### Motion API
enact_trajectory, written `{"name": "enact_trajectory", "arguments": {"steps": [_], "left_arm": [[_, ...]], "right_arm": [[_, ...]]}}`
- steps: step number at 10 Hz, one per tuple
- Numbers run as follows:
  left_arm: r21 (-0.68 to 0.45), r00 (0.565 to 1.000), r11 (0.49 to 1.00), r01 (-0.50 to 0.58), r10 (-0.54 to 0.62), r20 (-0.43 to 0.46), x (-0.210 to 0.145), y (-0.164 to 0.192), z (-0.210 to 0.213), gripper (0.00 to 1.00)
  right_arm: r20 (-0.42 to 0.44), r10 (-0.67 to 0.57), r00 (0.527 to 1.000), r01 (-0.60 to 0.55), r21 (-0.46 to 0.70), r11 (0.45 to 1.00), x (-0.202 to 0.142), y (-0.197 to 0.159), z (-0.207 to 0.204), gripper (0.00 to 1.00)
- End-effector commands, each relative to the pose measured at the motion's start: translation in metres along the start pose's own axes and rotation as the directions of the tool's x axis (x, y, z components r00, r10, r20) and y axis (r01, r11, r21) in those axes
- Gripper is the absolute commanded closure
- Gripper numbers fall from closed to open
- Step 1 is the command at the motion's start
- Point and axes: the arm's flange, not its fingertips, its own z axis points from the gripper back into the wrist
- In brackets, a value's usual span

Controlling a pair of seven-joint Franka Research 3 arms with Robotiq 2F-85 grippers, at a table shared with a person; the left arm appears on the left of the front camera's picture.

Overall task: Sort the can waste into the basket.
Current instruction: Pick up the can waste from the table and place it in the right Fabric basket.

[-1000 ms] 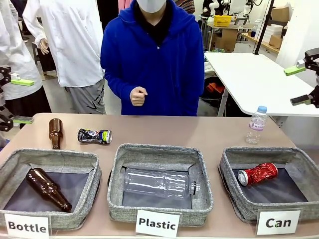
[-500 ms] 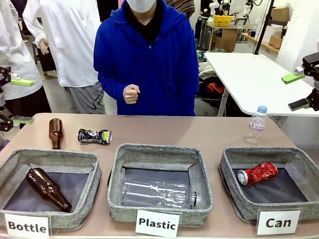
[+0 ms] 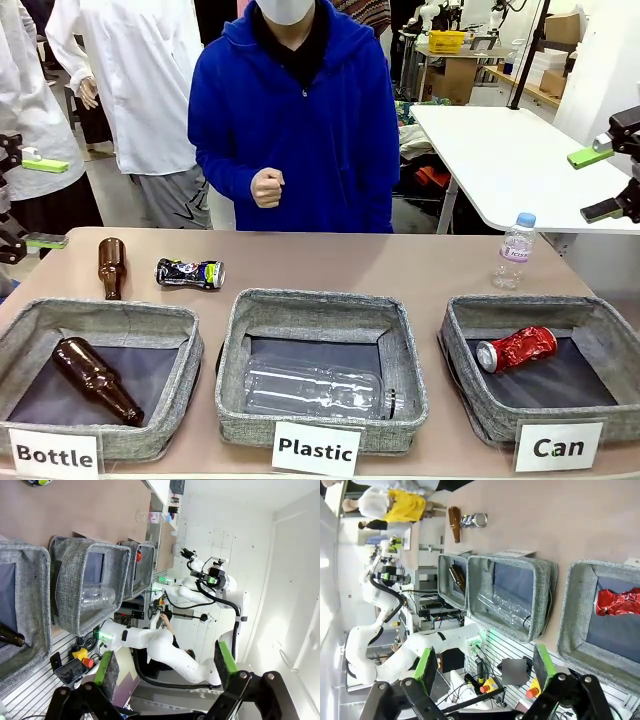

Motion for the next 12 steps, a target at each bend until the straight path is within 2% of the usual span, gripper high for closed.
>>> {"name": "enact_trajectory", "arguments": {"steps": [1, 2, 3, 4, 5, 6, 7, 9, 10, 11, 12], "left_arm": [[0.034, 1.0, 0.999, 0.03, -0.03, 0.005, 0.0, -0.003, 0.002, 0.0], [0.097, 0.996, 0.995, 0.026, -0.035, 0.087, 0.011, -0.008, 0.002, 0.0], [0.209, 0.989, 0.977, 0.033, -0.062, 0.131, 0.029, -0.014, -0.007, 0.0], [0.359, 0.969, 0.932, 0.058, -0.139, 0.204, 0.046, -0.018, -0.019, 0.0], [0.472, 0.933, 0.864, 0.173, -0.298, 0.203, 0.06, -0.024, -0.033, 0.0], [0.613, 0.878, 0.751, 0.245, -0.44, 0.189, 0.071, -0.028, -0.049, 0.0], [0.762, 0.846, 0.603, 0.235, -0.513, 0.145, 0.082, -0.033, -0.066, 0.0], [0.892, 0.813, 0.339, 0.297, -0.581, -0.05, 0.093, -0.033, -0.105, 0.0], [0.9, 0.804, 0.276, 0.337, -0.581, -0.123, 0.095, -0.029, -0.124, 0.0], [0.886, 0.806, 0.3, 0.353, -0.578, -0.126, 0.095, -0.031, -0.133, 0.0], [0.849, 0.787, 0.373, 0.374, -0.613, -0.078, 0.091, -0.034, -0.119, 0.0]], "right_arm": [[-0.01, 0.017, 1.0, -0.017, -0.009, 1.0, 0.003, 0.001, 0.005, 0.0], [-0.01, 0.017, 1.0, -0.017, -0.009, 1.0, 0.003, 0.001, 0.005, 0.0], [-0.01, 0.017, 1.0, -0.017, -0.009, 1.0, 0.003, 0.001, 0.005, 0.0], [-0.01, 0.017, 1.0, -0.017, -0.009, 1.0, 0.003, 0.001, 0.005, 0.0], [-0.01, 0.017, 1.0, -0.017, -0.009, 1.0, 0.003, 0.001, 0.005, 0.0], [-0.01, 0.017, 1.0, -0.017, -0.009, 1.0, 0.003, 0.001, 0.005, 0.0], [-0.01, 0.017, 1.0, -0.017, -0.009, 1.0, 0.003, 0.001, 0.005, 0.0], [-0.01, 0.017, 1.0, -0.017, -0.009, 1.0, 0.003, 0.001, 0.005, 0.0], [-0.01, 0.017, 1.0, -0.017, -0.009, 1.0, 0.003, 0.001, 0.005, 0.0], [-0.01, 0.017, 1.0, -0.017, -0.009, 1.0, 0.003, 0.001, 0.005, 0.0], [-0.01, 0.017, 1.0, -0.017, -0.009, 1.0, 0.003, 0.001, 0.005, 0.0]]}}
